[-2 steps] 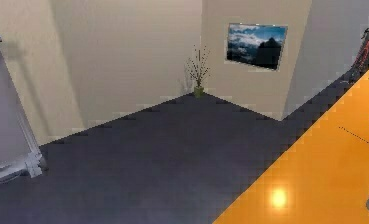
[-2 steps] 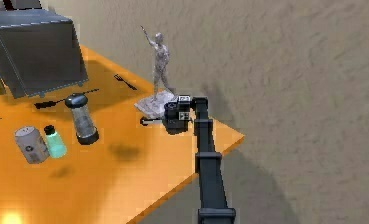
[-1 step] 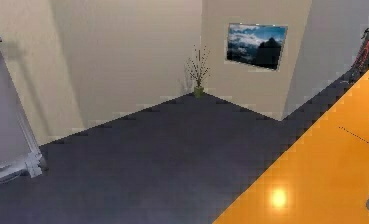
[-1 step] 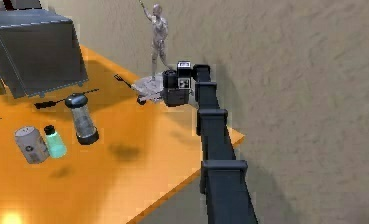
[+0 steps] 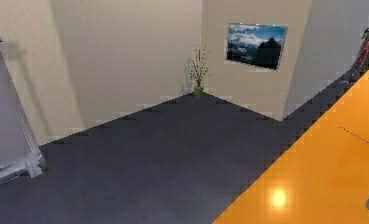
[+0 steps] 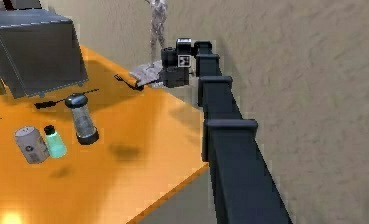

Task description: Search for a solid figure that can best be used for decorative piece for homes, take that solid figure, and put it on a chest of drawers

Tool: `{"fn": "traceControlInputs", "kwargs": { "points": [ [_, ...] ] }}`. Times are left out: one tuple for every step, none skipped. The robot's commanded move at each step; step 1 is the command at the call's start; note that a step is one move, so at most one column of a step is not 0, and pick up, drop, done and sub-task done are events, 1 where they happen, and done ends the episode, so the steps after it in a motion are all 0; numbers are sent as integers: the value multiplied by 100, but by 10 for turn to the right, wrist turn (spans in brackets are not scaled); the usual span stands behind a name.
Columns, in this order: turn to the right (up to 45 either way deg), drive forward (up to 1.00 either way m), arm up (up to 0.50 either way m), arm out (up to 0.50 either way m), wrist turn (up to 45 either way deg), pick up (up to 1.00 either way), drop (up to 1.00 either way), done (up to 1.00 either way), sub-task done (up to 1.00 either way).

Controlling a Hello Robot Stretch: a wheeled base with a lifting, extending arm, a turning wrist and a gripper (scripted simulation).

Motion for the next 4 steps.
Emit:
{"fn": "traceControlInputs", "kwargs": {
  "points": [
    [0,0,0,0,-450,0,0,0,0],
    [0,0,0,0,-450,0,0,0,0],
    [0,0,0,0,-150,0,0,0,0],
    [0,0,0,-40,0,0,0,0,0]
  ]
}}
